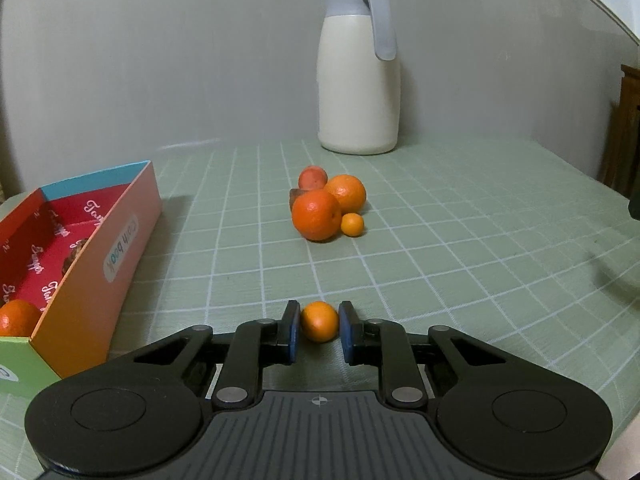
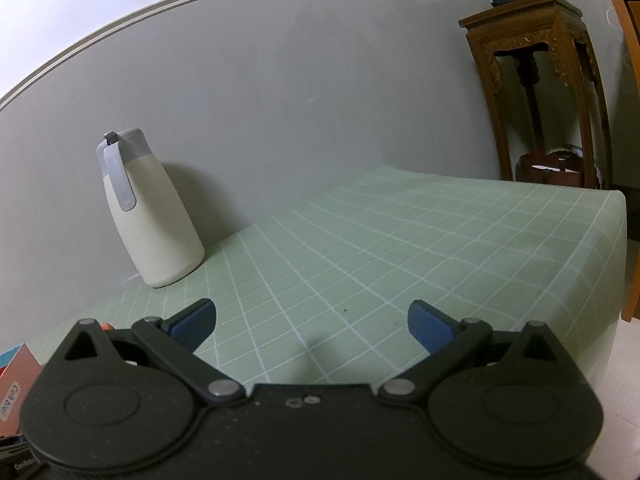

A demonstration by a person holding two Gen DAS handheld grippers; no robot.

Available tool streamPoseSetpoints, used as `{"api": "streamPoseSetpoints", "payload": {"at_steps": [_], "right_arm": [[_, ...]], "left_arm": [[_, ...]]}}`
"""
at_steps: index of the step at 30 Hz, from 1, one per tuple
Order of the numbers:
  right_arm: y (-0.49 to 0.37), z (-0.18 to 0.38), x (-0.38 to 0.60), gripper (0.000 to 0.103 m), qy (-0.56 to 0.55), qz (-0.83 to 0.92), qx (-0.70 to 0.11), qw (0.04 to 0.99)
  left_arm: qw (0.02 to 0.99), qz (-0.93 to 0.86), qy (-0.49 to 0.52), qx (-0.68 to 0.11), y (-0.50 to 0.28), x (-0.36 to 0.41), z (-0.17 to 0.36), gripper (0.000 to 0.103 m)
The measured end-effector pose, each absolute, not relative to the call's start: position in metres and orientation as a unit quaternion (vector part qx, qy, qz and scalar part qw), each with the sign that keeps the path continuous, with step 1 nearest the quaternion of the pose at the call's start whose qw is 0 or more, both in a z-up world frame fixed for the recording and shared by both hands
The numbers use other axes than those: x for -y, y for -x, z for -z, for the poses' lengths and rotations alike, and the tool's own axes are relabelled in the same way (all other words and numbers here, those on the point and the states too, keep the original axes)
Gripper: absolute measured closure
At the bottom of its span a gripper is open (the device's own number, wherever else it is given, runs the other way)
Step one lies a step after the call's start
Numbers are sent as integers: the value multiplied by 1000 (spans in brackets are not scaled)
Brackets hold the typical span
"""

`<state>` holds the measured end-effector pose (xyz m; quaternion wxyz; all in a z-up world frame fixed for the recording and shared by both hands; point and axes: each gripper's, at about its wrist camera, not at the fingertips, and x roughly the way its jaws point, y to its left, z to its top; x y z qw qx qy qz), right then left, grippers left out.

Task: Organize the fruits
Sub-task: 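Move the left gripper to the small orange and close on it, then carry the small orange into the red box and open the left gripper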

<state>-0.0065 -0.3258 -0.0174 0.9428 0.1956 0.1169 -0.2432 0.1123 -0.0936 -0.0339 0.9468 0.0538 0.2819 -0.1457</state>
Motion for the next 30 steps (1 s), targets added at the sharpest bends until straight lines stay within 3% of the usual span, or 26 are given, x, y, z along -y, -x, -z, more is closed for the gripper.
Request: {"api": "streamPoseSetpoints", "payload": {"at_steps": [15,30], "right_arm": [[-7,12,302,0,-192,211,-120,951],[-38,9,251,0,-174,148,-136,964]], "left_arm": [[976,59,-75,-197,-105,50,2,82],[967,-71,-34,-241,-148,-55,-1,82]]}}
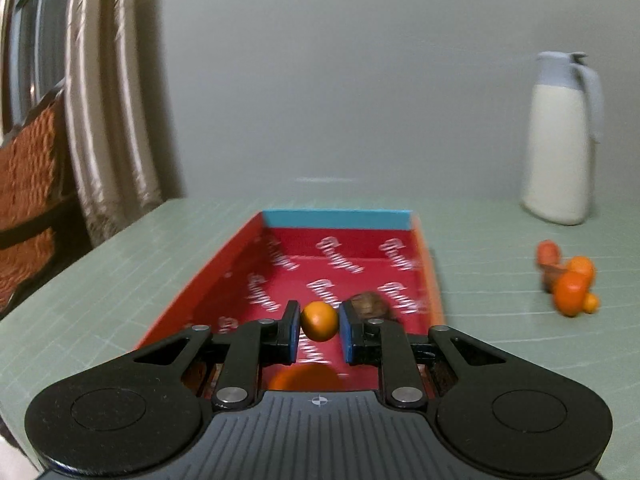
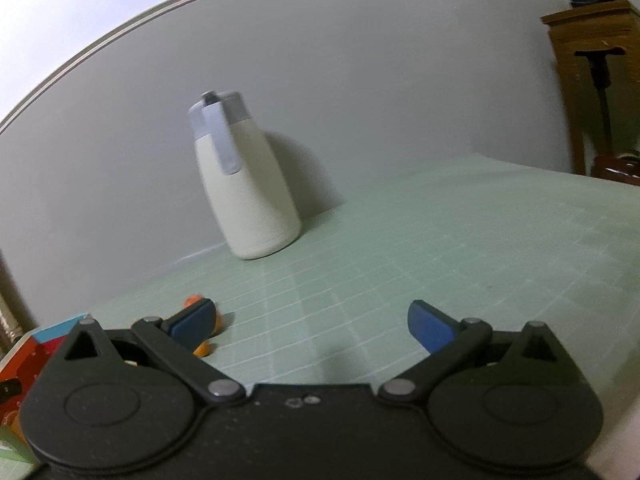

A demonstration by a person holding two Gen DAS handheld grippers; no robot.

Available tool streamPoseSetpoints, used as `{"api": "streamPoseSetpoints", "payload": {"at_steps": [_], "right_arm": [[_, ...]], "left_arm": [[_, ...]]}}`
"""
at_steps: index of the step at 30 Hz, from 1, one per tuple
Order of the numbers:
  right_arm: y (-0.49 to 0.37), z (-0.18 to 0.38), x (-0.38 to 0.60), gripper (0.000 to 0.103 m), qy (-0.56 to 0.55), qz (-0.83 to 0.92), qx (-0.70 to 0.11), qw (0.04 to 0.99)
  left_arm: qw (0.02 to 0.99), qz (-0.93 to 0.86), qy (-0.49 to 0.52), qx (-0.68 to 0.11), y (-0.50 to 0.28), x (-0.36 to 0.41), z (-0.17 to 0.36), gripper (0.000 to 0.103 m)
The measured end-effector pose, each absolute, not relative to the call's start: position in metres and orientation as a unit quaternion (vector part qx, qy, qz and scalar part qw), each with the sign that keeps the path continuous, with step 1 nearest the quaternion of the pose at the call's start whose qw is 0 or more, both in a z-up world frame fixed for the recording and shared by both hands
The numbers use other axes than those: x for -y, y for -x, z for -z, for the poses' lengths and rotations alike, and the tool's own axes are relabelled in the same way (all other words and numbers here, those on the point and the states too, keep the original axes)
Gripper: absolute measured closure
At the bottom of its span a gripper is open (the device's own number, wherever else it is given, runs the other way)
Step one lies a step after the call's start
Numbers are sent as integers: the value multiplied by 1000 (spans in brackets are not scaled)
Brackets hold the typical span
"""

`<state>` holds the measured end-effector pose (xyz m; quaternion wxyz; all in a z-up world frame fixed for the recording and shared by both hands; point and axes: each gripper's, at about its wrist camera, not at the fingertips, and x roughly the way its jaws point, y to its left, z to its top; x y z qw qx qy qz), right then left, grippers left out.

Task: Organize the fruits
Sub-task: 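Carry the small orange into the red box and open the left gripper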

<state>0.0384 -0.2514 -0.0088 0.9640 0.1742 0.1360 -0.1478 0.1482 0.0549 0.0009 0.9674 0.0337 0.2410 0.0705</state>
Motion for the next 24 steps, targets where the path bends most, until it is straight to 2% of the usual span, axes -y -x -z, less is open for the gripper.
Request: {"api": "streamPoseSetpoints", "payload": {"at_steps": [11,22,24], "right_arm": [[-60,9,222,0,-165,114,-149,968],[-82,12,197,0,-164,82,-166,969],[-88,12,193,1,-162,73,-170,969]], "left_arm": [[953,-91,-11,-290,-184,-88,12,82],[946,-101,17,-309,-187,-102,14,82],[945,-100,23,-310,-186,-104,14,79]]}}
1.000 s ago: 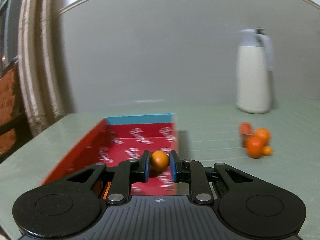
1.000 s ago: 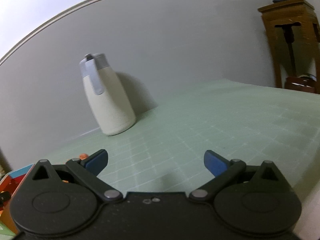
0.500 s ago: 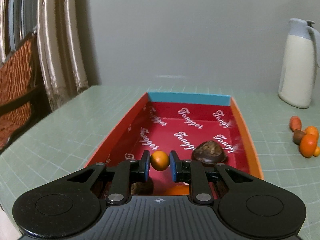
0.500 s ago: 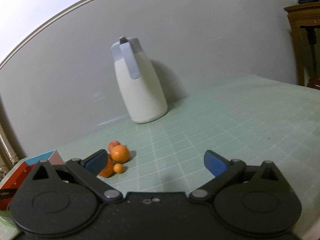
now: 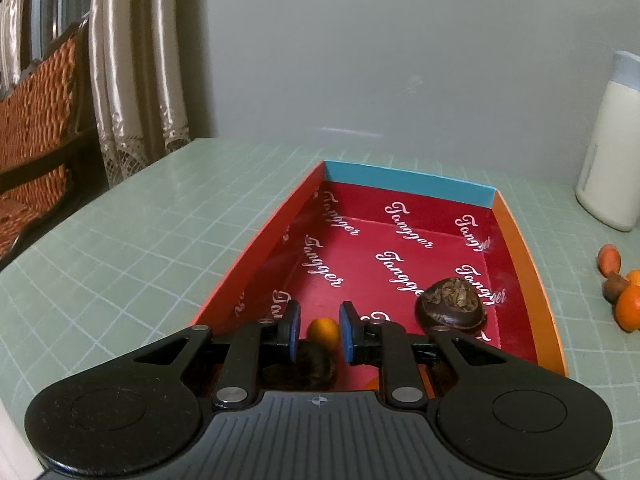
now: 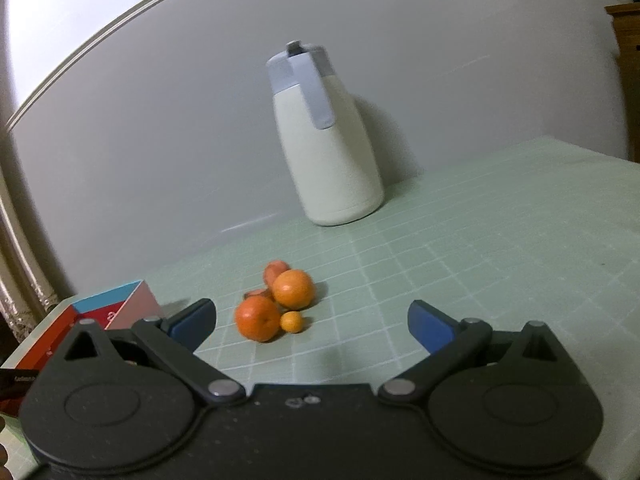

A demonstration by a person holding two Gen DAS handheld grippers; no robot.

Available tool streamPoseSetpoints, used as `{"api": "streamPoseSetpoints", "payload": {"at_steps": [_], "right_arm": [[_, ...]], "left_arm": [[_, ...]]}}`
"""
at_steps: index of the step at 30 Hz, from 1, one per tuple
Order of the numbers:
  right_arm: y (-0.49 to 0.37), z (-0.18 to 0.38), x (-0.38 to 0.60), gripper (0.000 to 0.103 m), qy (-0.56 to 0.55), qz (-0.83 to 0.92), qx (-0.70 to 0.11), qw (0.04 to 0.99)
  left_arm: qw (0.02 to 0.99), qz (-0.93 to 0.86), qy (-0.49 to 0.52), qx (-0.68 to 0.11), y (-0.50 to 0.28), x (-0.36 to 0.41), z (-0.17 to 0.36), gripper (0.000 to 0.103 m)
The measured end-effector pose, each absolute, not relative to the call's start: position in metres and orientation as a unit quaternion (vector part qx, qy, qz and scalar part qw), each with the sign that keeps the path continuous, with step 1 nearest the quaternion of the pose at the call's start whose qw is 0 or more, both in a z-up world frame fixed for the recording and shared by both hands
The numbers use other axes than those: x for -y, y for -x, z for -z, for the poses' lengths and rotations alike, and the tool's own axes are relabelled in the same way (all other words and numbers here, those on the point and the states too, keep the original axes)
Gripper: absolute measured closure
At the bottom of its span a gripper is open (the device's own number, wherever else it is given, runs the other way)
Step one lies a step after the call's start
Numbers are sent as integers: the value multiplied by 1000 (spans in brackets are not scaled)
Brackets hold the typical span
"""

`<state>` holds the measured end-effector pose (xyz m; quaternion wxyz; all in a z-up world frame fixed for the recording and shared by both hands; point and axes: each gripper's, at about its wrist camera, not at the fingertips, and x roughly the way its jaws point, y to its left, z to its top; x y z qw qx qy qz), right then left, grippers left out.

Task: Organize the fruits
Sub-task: 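Carry the small orange into the red box and open the left gripper, then move the right gripper to a large orange and grasp it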

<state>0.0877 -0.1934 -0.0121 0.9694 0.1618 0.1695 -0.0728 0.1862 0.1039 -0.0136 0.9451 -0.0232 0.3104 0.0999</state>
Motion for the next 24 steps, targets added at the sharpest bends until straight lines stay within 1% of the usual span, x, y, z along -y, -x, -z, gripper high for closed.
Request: {"api": "streamPoseSetpoints", "payload": {"at_steps": [2,6,7,8,9,10,15,16,17,18,19,20,22,24], "right_arm": [[-91,12,189,1,-159,61,-172,970],[-99,11,180,2,-153,46,-178,971],[-102,10,179,3,-153,42,-180,971],[-104,10,178,3,-153,38,-182,971],[-107,10,176,4,-152,36,-183,971],[-110,10,175,4,-150,33,-185,971],[-121,11,169,10,-142,17,-196,970],[-124,11,168,15,-142,13,-199,970],[-128,11,166,20,-141,8,-204,969],[-131,12,165,21,-139,4,-208,968],[-134,12,163,21,-136,2,-213,968],[-137,12,162,21,-133,1,-217,967],[-143,13,160,23,-129,0,-227,965],[-149,15,157,25,-125,0,-236,964]], "left_arm": [[945,-98,30,-310,-185,-106,13,72],[951,-88,22,-297,-178,-106,9,67],[952,-90,18,-292,-175,-105,8,62],[954,-96,17,-285,-171,-106,6,41],[956,-95,22,-277,-167,-108,4,33],[958,-87,34,-271,-164,-112,1,30],[964,-77,35,-250,-144,-115,-6,29],[966,-77,32,-246,-140,-115,-7,29],[967,-81,27,-239,-135,-115,-8,24],[969,-90,23,-230,-129,-116,-10,12],[971,-98,21,-219,-126,-117,-12,8],[973,-105,17,-206,-120,-119,-15,5],[975,-118,11,-190,-114,-122,-18,4],[973,-130,12,-193,-113,-129,-18,4]]}}
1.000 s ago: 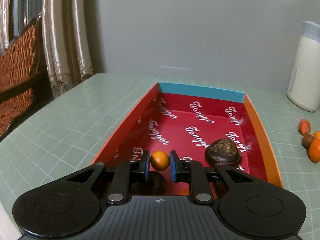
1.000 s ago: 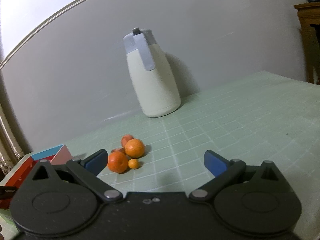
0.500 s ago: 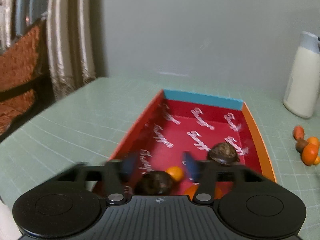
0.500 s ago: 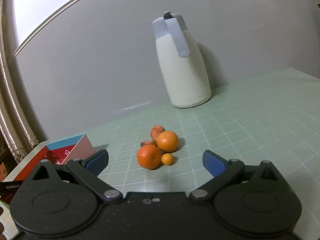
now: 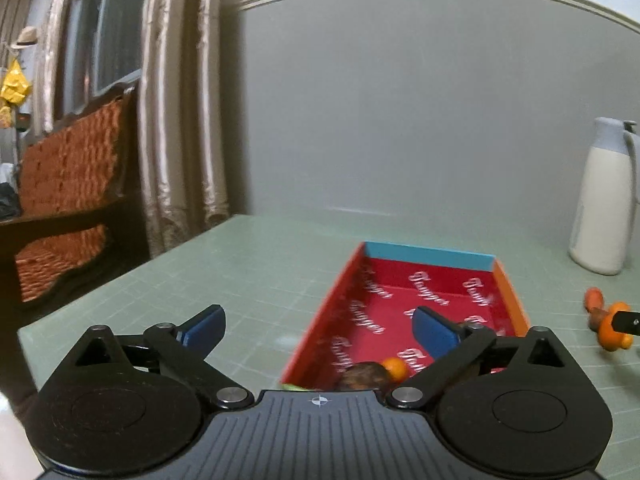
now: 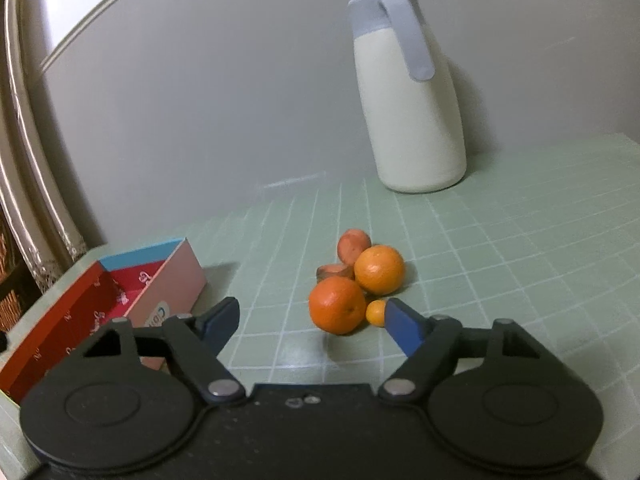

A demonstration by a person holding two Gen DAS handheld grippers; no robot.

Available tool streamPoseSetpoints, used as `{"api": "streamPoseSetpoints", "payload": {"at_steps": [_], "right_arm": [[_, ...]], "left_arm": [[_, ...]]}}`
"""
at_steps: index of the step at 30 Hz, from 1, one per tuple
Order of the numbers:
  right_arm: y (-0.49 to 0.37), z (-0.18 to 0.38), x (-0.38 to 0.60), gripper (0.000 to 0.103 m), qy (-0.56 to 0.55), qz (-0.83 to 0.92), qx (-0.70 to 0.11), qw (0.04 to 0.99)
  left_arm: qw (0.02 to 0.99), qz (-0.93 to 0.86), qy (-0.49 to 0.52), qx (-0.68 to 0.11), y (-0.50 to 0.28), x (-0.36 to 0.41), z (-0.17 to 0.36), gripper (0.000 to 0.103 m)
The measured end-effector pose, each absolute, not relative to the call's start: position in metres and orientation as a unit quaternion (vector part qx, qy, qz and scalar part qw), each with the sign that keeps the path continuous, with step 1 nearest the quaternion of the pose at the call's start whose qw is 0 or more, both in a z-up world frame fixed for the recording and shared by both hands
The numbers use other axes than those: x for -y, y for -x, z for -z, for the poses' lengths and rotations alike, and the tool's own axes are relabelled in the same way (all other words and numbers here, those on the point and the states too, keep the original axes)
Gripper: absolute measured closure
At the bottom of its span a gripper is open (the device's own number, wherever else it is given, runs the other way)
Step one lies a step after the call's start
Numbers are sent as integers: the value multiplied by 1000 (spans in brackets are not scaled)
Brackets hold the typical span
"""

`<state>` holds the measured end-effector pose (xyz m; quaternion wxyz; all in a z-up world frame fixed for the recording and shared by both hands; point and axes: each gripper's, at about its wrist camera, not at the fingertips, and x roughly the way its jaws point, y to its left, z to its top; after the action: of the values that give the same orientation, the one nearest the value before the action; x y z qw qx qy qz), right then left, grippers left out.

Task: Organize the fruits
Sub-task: 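Move the right gripper to a large orange and grasp it, then carry the large orange into the red box and open the right gripper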

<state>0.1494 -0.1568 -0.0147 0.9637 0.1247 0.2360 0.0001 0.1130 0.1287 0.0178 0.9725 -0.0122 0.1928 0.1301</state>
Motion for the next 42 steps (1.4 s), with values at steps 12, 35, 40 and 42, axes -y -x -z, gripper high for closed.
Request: {"api": "streamPoseSetpoints", "payload": {"at_steps": [12,35,40,42], "right_arm": [[-187,23,157,49,-127,18,-262,956],[-175,16,147,71,-100,-5,-223,970],[-167,8,128,71,-96,-64,-203,972],[-164,6,117,71,-92,-88,-197,972]], "left_arm": [[953,-213,51,-209,-113,-187,-8,3],[929,-287,108,-208,-98,-234,-3,3],[918,-312,125,-211,-90,-249,1,3],[914,-319,131,-213,-88,-255,3,3]]}}
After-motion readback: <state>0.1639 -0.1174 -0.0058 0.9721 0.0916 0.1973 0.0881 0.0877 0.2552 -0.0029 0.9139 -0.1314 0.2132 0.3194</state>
